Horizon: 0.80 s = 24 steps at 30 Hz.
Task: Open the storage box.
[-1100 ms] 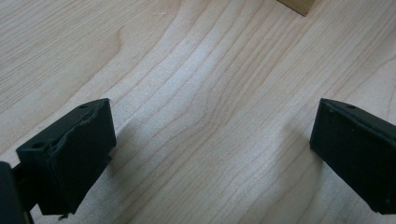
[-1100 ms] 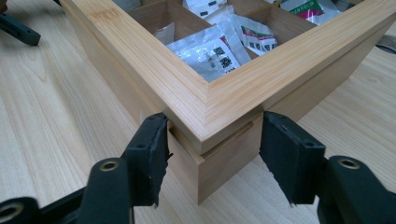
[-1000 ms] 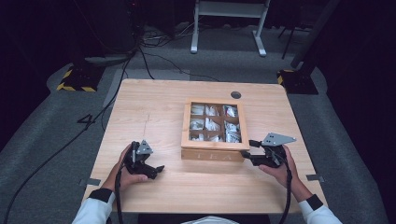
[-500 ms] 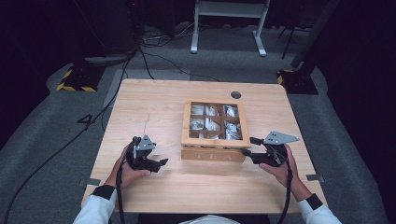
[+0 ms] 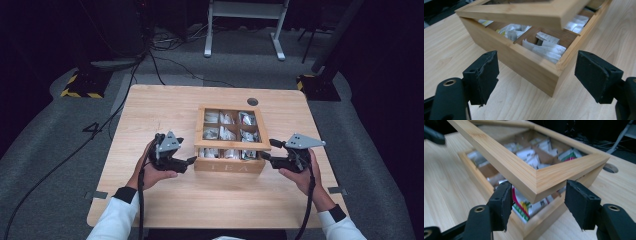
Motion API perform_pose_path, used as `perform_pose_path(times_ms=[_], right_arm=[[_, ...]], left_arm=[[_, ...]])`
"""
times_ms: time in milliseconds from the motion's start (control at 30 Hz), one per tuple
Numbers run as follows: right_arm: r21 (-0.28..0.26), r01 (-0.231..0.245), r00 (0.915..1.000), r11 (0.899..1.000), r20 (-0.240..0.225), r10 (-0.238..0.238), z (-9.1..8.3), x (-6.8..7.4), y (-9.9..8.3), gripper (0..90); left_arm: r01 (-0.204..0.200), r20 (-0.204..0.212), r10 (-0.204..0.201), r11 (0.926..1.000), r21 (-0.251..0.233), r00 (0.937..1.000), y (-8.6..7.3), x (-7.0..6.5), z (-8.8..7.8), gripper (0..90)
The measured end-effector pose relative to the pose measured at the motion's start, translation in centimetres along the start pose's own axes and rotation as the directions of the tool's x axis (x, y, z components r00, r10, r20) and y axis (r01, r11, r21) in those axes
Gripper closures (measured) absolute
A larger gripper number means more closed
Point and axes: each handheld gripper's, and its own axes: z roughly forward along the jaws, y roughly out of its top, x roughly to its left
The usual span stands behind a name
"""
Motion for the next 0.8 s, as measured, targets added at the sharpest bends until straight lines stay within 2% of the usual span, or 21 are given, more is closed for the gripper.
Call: perform_pose_path(times_ms=[33, 200, 233, 267, 300, 333, 367, 433, 567, 700, 800], right_arm=[[-0.033, -0.012, 0.9999, 0.999, -0.003, 0.012, -0.1, -0.4, 0.6, 39.7], [-0.055, 0.005, 0.9999, 0.998, 0.012, -0.004, -0.2, -0.5, 1.4, 40.2], [-0.051, 0.000, 0.9999, 0.999, 0.016, 0.001, -0.2, -0.4, 1.4, 40.4], [-0.051, 0.000, 0.9999, 0.999, 0.016, 0.001, -0.2, -0.4, 1.4, 40.4], [-0.053, 0.005, 0.9998, 0.999, 0.022, -0.004, -0.2, -0.4, 1.5, 40.5], [-0.053, 0.005, 0.9998, 0.999, 0.022, -0.004, -0.2, -0.4, 1.5, 40.5], [-0.059, 0.000, 0.9997, 0.998, 0.024, 0.001, -0.2, -0.4, 1.5, 40.4], [-0.059, 0.000, 0.9996, 0.998, 0.027, 0.001, -0.2, -0.4, 1.5, 40.4], [-0.061, -0.001, 0.9996, 0.998, 0.027, 0.002, -0.2, -0.4, 1.5, 40.3], [-0.062, 0.001, 0.9996, 0.998, 0.029, 0.000, -0.2, -0.4, 1.7, 40.4], [-0.070, -0.005, 0.9996, 0.998, 0.026, 0.007, -0.3, -0.5, 1.8, 40.7]], left_arm=[[-0.010, -0.001, 0.010, 0.9999, -0.002, 1.0000, 0.3, 0.0, 0.3, 20.4], [-0.058, -0.015, 0.057, 0.9980, -0.025, 0.9983, 1.7, -0.2, 1.0, 21.2], [-0.083, -0.044, 0.082, 0.9962, -0.025, 0.9957, 2.3, -0.3, 0.9, 21.4], [-0.083, -0.044, 0.082, 0.9962, -0.025, 0.9957, 2.3, -0.3, 0.9, 21.7], [-0.095, -0.063, 0.092, 0.9941, -0.052, 0.9937, 3.2, -0.3, 0.4, 22.3], [-0.095, -0.063, 0.092, 0.9941, -0.052, 0.9937, 3.2, -0.3, 0.4, 22.3], [-0.087, -0.069, 0.082, 0.9933, -0.076, 0.9942, 3.9, -0.1, 0.0, 22.2], [-0.091, -0.070, 0.086, 0.9928, -0.078, 0.9939, 4.1, 0.0, -0.1, 22.2], [-0.134, -0.095, 0.130, 0.9901, -0.042, 0.9869, 4.8, 0.2, 0.5, 22.6], [-0.141, -0.088, 0.134, 0.9874, -0.073, 0.9871, 5.7, 0.2, 0.8, 23.7], [-0.170, -0.094, 0.164, 0.9833, -0.064, 0.9820, 6.4, 0.1, 1.1, 23.1]])
